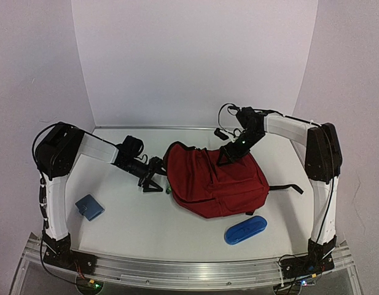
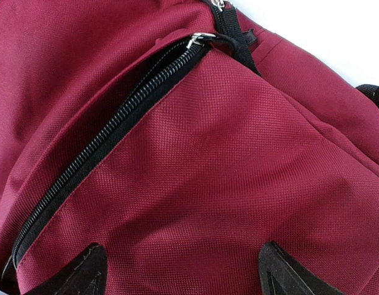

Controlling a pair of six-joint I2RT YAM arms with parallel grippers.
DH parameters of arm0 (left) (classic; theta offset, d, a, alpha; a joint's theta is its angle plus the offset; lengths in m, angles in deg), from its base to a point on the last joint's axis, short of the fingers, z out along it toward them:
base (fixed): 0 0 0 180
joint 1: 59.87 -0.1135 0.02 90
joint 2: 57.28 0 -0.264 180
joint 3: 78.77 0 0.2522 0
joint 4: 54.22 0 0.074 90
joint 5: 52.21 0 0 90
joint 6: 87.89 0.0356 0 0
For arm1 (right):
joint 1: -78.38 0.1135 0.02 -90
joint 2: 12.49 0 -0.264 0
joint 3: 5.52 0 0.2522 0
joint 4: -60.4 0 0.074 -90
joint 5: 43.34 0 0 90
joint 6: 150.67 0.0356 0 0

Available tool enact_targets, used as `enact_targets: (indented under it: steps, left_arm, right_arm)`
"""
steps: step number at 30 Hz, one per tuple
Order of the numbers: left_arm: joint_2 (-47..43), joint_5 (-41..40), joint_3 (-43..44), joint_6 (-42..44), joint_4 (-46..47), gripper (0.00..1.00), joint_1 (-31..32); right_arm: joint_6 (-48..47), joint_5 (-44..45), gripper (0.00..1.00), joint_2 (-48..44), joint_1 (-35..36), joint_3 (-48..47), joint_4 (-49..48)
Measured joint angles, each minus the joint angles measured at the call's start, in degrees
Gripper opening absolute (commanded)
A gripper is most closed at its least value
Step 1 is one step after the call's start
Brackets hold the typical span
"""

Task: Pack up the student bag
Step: Pick up the book from the center of the board.

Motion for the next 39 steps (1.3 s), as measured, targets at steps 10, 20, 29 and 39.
enact_targets:
  steps: [10, 20, 29, 39]
  left_arm:
    - [11.7, 10.0, 9.8, -5.9, 16.0, 1.0, 3.7]
    - [15.2, 11.5, 12.2, -9.6, 23.7, 0.82, 5.7]
    - [9.5, 5.9, 0.8, -12.8, 30.2, 0.77, 5.9]
    - [0.2, -0.6, -9.8, -12.8, 26.7, 0.88, 5.9]
  right_arm:
    - [0.7, -0.9, 0.84, 0.1, -0.3, 0.0, 0.0]
    - [0.7, -2.3, 0.84, 0.6, -0.3, -0.1, 0.0]
    - [0.2, -3.1, 0.84, 1.1, -0.1, -0.5, 0.4]
    - [-0.4, -3.3, 0.84, 1.1, 0.2, -0.5, 0.8]
